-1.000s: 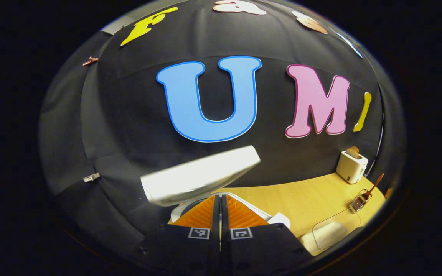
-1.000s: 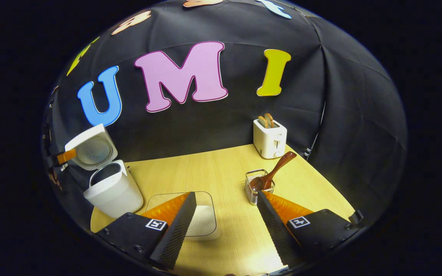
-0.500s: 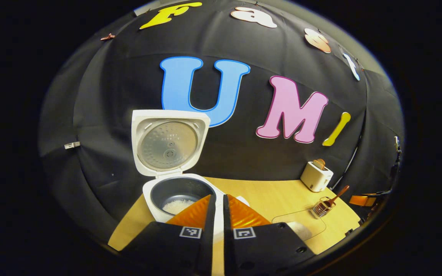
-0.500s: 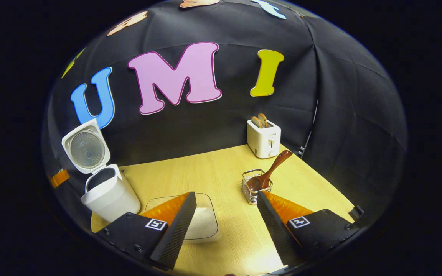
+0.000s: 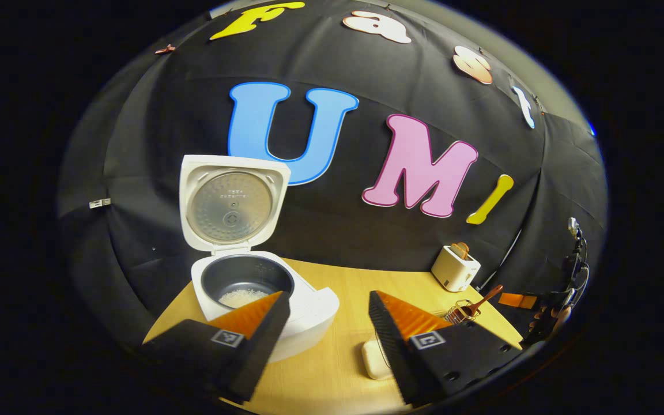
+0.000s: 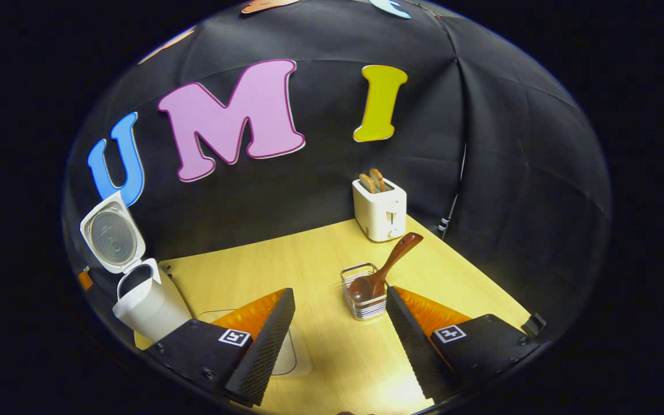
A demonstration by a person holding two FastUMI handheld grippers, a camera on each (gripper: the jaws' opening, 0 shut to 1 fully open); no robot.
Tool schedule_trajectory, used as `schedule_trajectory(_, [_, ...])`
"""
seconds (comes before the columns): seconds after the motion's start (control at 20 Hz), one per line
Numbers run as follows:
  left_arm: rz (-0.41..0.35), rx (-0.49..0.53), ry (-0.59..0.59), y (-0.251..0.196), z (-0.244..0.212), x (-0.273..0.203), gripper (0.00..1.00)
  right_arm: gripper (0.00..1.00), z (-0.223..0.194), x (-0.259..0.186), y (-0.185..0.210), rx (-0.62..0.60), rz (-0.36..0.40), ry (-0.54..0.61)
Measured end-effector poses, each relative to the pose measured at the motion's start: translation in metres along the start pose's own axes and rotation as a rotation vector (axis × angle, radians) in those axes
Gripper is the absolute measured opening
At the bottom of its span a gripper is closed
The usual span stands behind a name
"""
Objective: Close the left gripper, press the button to open the rice cooker; take a wooden spoon from the chopstick holder with the right hand, scoop a spoonful of rice and pour it into the rice cooker, then put the wooden spoon back into the chopstick holder.
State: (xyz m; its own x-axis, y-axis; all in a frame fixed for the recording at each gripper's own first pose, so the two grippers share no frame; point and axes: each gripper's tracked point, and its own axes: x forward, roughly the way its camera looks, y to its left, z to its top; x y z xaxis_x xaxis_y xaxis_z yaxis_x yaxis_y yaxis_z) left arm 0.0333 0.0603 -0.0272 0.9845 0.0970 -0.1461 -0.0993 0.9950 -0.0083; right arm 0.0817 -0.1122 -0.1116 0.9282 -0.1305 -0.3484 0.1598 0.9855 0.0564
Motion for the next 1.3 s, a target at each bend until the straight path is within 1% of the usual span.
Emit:
schedule_trajectory(0.05, [0.024, 0.023, 0.011, -0.001, -0.001, 0.003, 0.98, 0.99, -0.001, 0.007, -0.004, 0.008, 0.0, 0.008])
schedule_trajectory(0.1, [0.038, 0.042, 0.014, -0.004, -0.001, 0.004, 0.93, 0.99, -0.004, 0.013, -0.011, 0.011, -0.001, 0.018])
schedule_trajectory(0.15, [0.037, 0.052, 0.016, -0.012, -0.002, 0.005, 0.96, 0.99, -0.006, 0.02, -0.016, 0.015, -0.001, 0.032])
schedule_trajectory(0.35, [0.039, 0.053, 0.034, -0.031, -0.008, 0.007, 0.96, 0.99, -0.012, 0.044, -0.027, 0.027, 0.036, 0.07])
schedule_trajectory(0.5, [0.066, 0.052, 0.065, -0.036, -0.023, 0.011, 0.96, 0.99, -0.015, 0.064, -0.036, 0.023, 0.066, 0.078])
schedule_trajectory(0.6, [0.084, 0.041, 0.109, -0.038, -0.037, 0.01, 0.96, 0.99, -0.02, 0.08, -0.048, 0.034, 0.059, 0.094])
schedule_trajectory(0.7, [0.097, 0.044, 0.129, -0.043, -0.041, 0.009, 0.96, 0.99, -0.022, 0.099, -0.059, 0.048, 0.047, 0.097])
schedule_trajectory(0.85, [0.109, 0.061, 0.159, -0.052, -0.05, 0.01, 0.96, 0.99, -0.029, 0.129, -0.071, 0.098, 0.05, 0.119])
schedule_trajectory(1.0, [0.114, 0.067, 0.194, -0.063, -0.061, 0.01, 0.96, 0.99, -0.038, 0.159, -0.066, 0.12, 0.1, 0.15])
schedule_trajectory(1.15, [0.125, 0.059, 0.22, -0.07, -0.071, 0.01, 0.96, 0.99, -0.039, 0.181, -0.06, 0.174, 0.128, 0.159])
schedule_trajectory(1.3, [0.141, 0.03, 0.231, -0.076, -0.076, 0.007, 0.96, 0.98, -0.031, 0.199, -0.062, 0.166, 0.126, 0.13])
